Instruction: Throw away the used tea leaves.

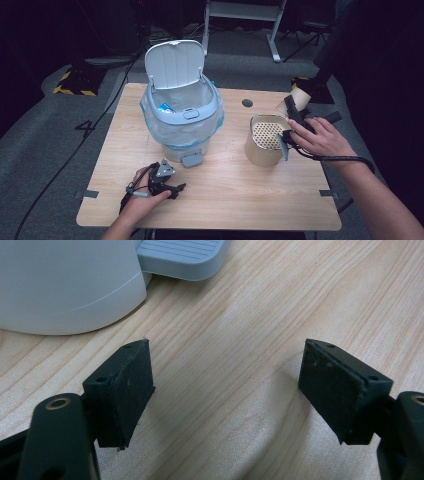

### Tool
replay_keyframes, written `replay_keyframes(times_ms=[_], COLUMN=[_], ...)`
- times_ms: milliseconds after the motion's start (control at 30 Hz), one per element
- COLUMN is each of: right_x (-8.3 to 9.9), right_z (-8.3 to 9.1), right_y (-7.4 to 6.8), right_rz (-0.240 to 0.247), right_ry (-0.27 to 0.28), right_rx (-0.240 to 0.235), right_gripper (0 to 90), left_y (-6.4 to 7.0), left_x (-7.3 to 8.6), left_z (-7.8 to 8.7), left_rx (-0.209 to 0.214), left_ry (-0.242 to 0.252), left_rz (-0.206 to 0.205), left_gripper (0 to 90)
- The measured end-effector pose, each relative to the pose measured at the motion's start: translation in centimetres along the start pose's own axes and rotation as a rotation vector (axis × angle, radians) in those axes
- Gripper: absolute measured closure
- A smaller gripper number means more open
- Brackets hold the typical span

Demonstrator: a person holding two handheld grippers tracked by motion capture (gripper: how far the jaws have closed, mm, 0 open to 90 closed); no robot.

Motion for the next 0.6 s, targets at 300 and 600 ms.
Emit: replay_keyframes(times_ms=[300,600], right_x=[-0.3,0.6], right_z=[0.4,0.2], right_y=[0.8,1.5], right_rz=[0.138,0.221], right_ry=[-0.028,-0.063], right_rx=[0.059,0.076], right_gripper=[31.8,32.0], left_y=[0.0,0.0], left_x=[0.0,0.0], left_z=[0.0,0.0], left_rx=[0.0,-0.002], left_ry=[0.0,-0.003], left_rz=[0.0,-0.001], left_gripper=[22.2,22.1])
Point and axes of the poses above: each handheld gripper's, and its own axes: z roughly backward along the jaws, x roughly out of its underside, y roughly to its right, the point moved 2 cm from there along -z, roughly forward along the jaws, and after that the axes turned 3 degrees about z, right-handed, at the moved point
